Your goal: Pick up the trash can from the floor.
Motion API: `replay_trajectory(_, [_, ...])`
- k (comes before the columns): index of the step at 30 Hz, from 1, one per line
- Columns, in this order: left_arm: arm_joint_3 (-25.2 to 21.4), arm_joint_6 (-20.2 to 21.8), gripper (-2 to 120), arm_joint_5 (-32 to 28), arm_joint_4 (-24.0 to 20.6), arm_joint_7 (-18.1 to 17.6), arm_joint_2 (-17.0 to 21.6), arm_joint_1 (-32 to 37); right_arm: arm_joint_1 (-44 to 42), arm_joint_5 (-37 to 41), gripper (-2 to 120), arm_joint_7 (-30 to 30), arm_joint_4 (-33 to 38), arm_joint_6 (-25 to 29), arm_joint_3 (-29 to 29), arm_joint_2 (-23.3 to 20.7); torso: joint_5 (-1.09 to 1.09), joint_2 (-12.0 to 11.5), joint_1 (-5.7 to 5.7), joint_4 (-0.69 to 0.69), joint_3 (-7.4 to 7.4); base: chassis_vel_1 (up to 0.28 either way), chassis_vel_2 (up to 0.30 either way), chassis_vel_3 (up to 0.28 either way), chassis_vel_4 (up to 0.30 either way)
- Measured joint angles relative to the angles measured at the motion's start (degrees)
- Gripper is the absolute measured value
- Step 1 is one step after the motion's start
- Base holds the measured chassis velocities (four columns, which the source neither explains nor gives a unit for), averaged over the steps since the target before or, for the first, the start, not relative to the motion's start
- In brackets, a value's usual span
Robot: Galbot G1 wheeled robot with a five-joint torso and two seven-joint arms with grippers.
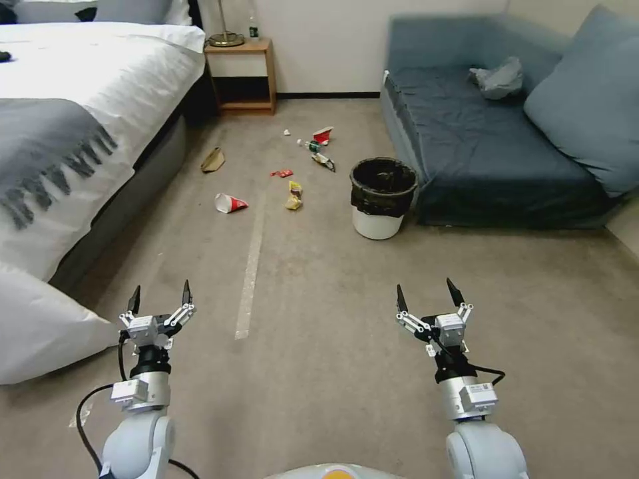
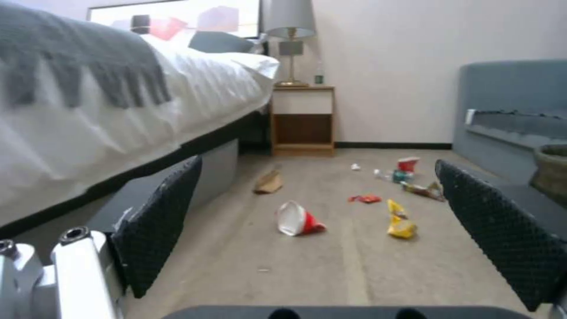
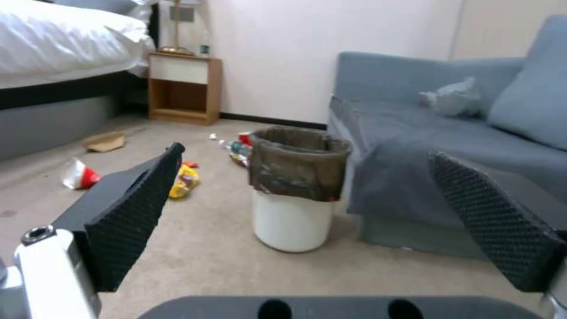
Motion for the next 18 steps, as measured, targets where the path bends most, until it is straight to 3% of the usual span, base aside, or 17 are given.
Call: replay_trajectory(18, [0.3, -0.7, 97, 0.01, 1.07, 0.59, -0.24, -0.39, 0.98, 1.69, 100, -1.0, -1.28, 1.84, -0.44, 0.2, 0.0, 0.0, 0.0, -0.03, 0.0, -0.107, -0.104, -0.096, -0.101])
